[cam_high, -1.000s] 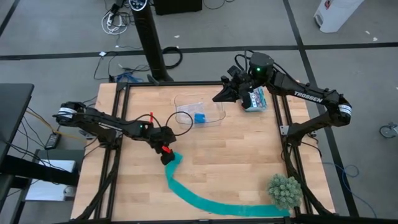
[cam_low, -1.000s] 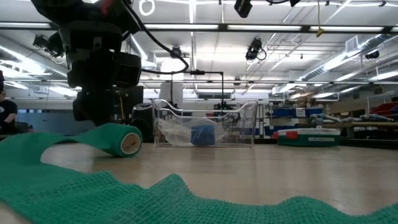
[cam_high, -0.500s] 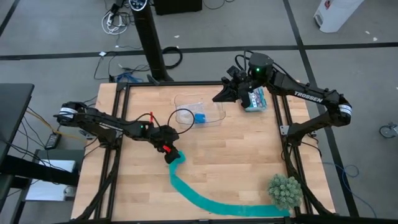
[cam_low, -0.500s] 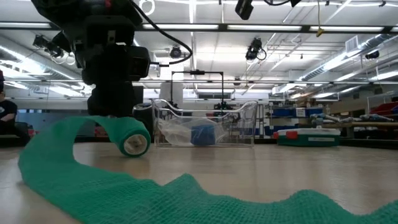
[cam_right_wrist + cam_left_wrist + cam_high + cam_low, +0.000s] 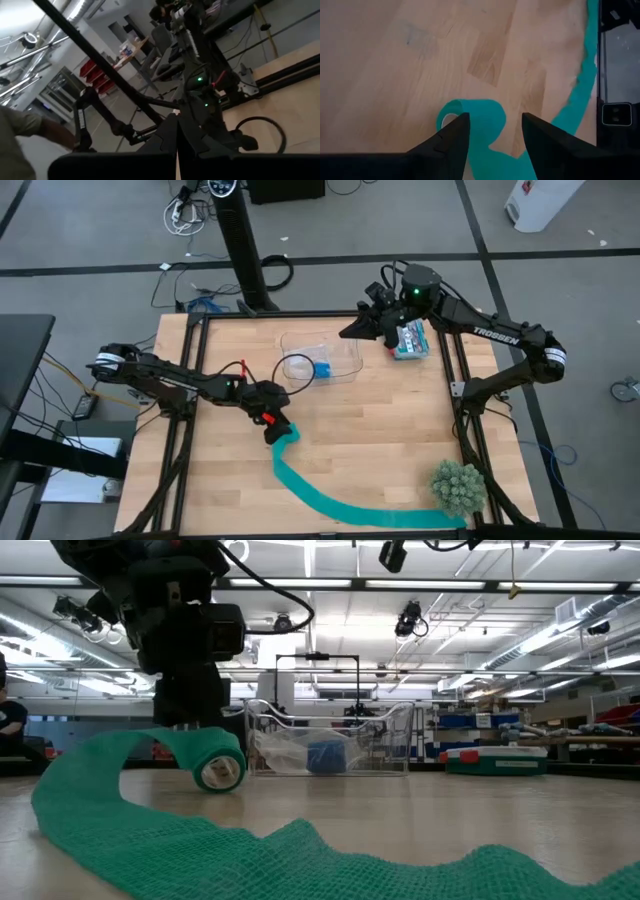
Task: Roll bandage
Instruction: Roll the sky blue bandage
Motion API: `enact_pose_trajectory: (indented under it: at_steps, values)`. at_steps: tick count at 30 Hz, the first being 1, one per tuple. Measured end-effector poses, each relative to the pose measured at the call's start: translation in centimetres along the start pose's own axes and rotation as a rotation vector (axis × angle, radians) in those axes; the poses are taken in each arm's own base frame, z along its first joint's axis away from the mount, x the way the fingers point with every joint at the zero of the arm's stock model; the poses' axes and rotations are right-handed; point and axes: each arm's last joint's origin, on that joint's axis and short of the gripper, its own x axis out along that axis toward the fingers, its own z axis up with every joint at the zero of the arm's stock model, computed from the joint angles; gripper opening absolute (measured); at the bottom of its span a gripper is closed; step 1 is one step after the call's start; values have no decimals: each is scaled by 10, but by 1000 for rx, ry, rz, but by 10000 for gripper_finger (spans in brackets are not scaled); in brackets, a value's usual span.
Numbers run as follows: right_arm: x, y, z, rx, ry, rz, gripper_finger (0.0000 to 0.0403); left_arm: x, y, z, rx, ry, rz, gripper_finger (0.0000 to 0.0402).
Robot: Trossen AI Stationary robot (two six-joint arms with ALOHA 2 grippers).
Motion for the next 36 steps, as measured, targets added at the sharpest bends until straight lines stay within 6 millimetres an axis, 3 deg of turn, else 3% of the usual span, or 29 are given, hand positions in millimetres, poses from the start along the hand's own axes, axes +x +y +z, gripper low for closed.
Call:
enact_pose_trajectory:
  at_steps: [8,15,26,31,36]
  values:
    - [9,9,-6,-13,24,31,0,0,-1,-2,167,20,-6,188]
    - [15,15,-11,24,33,28,0,0,-2,-7,183,102,-93,188]
    - [36,32,-57,-24,279,-73,0,-1,-4,-8,93,144,-147,188]
    - [39,38,-66,-122,335,-55,5,-16,-11,-1,63,79,-125,186]
    - [51,33,-79,-184,406,-91,22,-44,-23,12,49,-47,-59,169]
